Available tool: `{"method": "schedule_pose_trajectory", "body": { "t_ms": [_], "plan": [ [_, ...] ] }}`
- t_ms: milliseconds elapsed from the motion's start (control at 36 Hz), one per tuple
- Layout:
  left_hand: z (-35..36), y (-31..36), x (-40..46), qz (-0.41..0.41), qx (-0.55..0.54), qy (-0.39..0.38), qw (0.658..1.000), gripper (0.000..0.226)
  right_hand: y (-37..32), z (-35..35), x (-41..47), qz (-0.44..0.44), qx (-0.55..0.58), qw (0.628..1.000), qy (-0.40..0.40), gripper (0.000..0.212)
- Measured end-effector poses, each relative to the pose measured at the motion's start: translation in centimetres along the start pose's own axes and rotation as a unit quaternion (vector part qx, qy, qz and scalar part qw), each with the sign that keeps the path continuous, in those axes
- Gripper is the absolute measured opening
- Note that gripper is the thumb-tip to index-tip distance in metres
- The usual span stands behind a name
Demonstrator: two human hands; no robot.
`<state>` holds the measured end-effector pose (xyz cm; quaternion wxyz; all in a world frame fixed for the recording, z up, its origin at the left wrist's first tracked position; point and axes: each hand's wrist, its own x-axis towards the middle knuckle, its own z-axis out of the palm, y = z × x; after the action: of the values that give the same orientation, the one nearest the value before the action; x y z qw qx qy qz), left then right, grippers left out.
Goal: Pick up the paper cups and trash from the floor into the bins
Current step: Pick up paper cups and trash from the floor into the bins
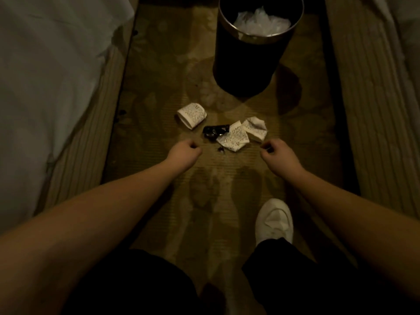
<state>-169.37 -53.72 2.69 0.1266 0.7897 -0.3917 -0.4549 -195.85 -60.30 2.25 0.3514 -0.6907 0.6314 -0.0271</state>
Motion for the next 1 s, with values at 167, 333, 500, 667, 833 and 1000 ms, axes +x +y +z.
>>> {"method": "schedule_pose_trajectory", "body": {
  "t_ms": [167, 333, 500, 667, 833, 1000],
  "plan": [
    [3.3, 0.3, 2.1, 0.029, 0.088, -0.012, 0.996, 0.035, 2.6, 1.1, 0.8, 0.052, -0.009, 0.998, -0.037, 0.022],
    [4.7, 2.0, 6.3, 0.071, 0.117, 0.048, 0.989, 0.047, 2.2, 1.4, 4.3, 0.103, 0.020, 0.994, -0.038, 0.026],
    [5.0, 3.2, 11.0, 0.104, 0.135, 0.091, 0.981, 0.040, 0.6, 1.8, 7.5, 0.108, -0.006, 0.991, -0.080, 0.045],
    [4.9, 3.9, 12.7, 0.053, 0.105, 0.096, 0.988, 0.031, -0.4, 2.9, 8.8, 0.110, -0.040, 0.986, -0.122, 0.057],
    [5.6, 2.9, 13.4, 0.047, 0.173, 0.056, 0.982, 0.045, -0.9, 4.0, 10.4, 0.123, -0.019, 0.982, -0.142, 0.053],
    [6.1, 2.3, 12.5, 0.038, 0.250, 0.025, 0.967, 0.028, -2.0, 5.3, 11.0, 0.114, -0.034, 0.984, -0.134, 0.049]
  ]
}}
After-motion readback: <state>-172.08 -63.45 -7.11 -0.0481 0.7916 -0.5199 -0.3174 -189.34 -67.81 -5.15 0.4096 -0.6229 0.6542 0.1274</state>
